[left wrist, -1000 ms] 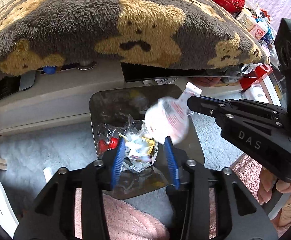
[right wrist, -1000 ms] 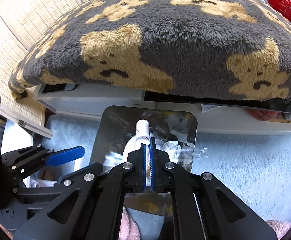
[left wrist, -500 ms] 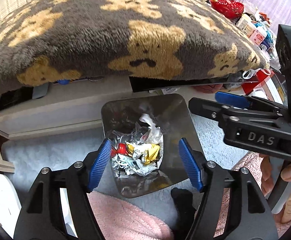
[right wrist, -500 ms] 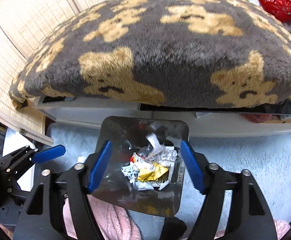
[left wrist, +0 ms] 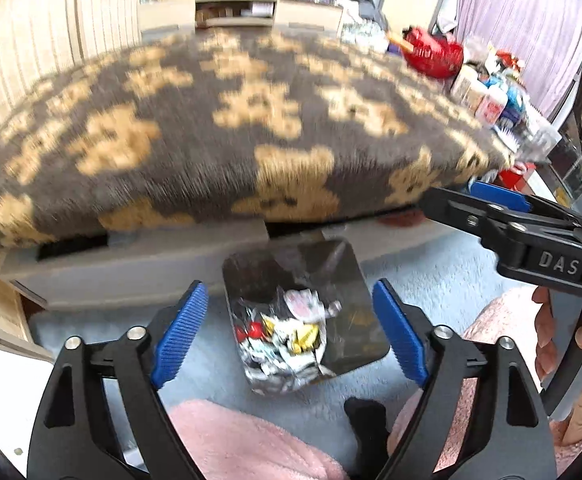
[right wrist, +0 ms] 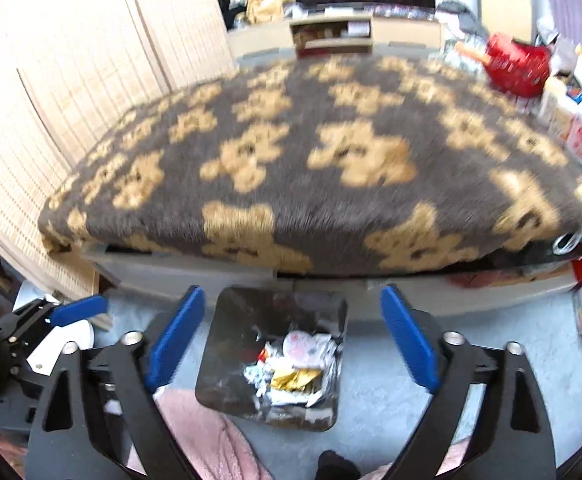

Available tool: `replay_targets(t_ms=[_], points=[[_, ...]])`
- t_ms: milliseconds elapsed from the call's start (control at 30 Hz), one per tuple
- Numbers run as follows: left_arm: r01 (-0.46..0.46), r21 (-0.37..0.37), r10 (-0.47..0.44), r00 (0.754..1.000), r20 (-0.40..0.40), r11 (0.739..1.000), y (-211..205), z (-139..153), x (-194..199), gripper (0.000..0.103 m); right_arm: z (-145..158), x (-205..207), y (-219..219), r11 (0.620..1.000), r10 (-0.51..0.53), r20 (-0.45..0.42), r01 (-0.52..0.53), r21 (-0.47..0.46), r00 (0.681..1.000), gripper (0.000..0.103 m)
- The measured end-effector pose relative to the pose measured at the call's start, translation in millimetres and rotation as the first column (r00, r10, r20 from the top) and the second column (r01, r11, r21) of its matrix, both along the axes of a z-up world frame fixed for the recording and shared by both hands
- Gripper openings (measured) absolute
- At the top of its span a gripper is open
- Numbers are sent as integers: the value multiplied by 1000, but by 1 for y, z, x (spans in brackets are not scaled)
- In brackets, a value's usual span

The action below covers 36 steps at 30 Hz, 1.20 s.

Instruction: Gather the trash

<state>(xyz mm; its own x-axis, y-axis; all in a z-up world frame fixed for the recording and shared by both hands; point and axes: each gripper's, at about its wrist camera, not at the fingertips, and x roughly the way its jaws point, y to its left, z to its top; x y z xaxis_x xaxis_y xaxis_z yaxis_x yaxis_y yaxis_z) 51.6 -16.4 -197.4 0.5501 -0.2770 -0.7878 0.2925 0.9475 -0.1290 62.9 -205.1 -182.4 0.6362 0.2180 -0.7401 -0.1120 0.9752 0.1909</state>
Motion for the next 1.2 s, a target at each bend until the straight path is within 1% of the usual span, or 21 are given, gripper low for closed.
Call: replay_targets(t_ms=[33, 67, 167, 200, 267, 367, 500, 533, 633, 667, 767, 867, 967, 1067, 1200], points=[[-5, 3, 5, 999, 33, 1000, 1, 12, -3, 91, 8, -3, -2, 1000, -6, 22, 6, -5, 1000, 100], [-9, 4, 9, 998, 66, 1000, 2, 24, -6, 95, 17, -5, -4, 1000, -10, 46, 11, -12, 999, 100], [-10, 7, 9, 992, 129, 1000, 3, 54, -12, 95, 47, -13, -7, 999, -12, 113, 16, -42, 994, 100], [-7, 12, 5, 988, 155, 1000, 2, 66, -15, 95, 60, -17, -9, 998, -17, 150, 25, -55, 989, 100], [-12, 25, 6, 979, 204, 1000, 2, 86, -19, 95, 78, -22, -11, 997, -28, 194, 42, -69, 981, 100], [-44, 48, 27, 954, 300, 998, 4, 122, -27, 95, 106, -31, -15, 992, -62, 274, 90, -91, 960, 100], [-63, 39, 43, 920, 390, 997, 9, 154, -38, 95, 139, -51, -18, 986, -82, 379, 130, -102, 922, 100], [-71, 35, 51, 911, 409, 997, 10, 161, -42, 95, 144, -54, -19, 986, -84, 392, 133, -99, 916, 100], [-91, 6, 78, 884, 461, 996, 15, 180, -53, 95, 161, -70, -22, 981, -105, 451, 167, -99, 886, 100], [-100, -6, 90, 869, 486, 995, 17, 188, -59, 95, 167, -77, -22, 978, -112, 471, 180, -103, 875, 100], [-116, -5, 100, 838, 536, 993, 16, 203, -73, 95, 179, -89, -23, 973, -131, 503, 209, -100, 854, 100], [-122, -2, 102, 818, 566, 993, 13, 213, -85, 95, 190, -103, -24, 970, -153, 524, 230, -84, 838, 100], [-125, -12, 108, 804, 584, 992, 13, 219, -95, 95, 195, -112, -26, 964, -175, 540, 254, -74, 823, 100], [-137, -36, 132, 794, 593, 990, 13, 222, -102, 95, 200, -121, -26, 954, -191, 557, 286, -89, 809, 100], [-136, -50, 139, 795, 591, 989, 15, 223, -107, 95, 202, -131, -25, 949, -194, 574, 300, -94, 795, 100]])
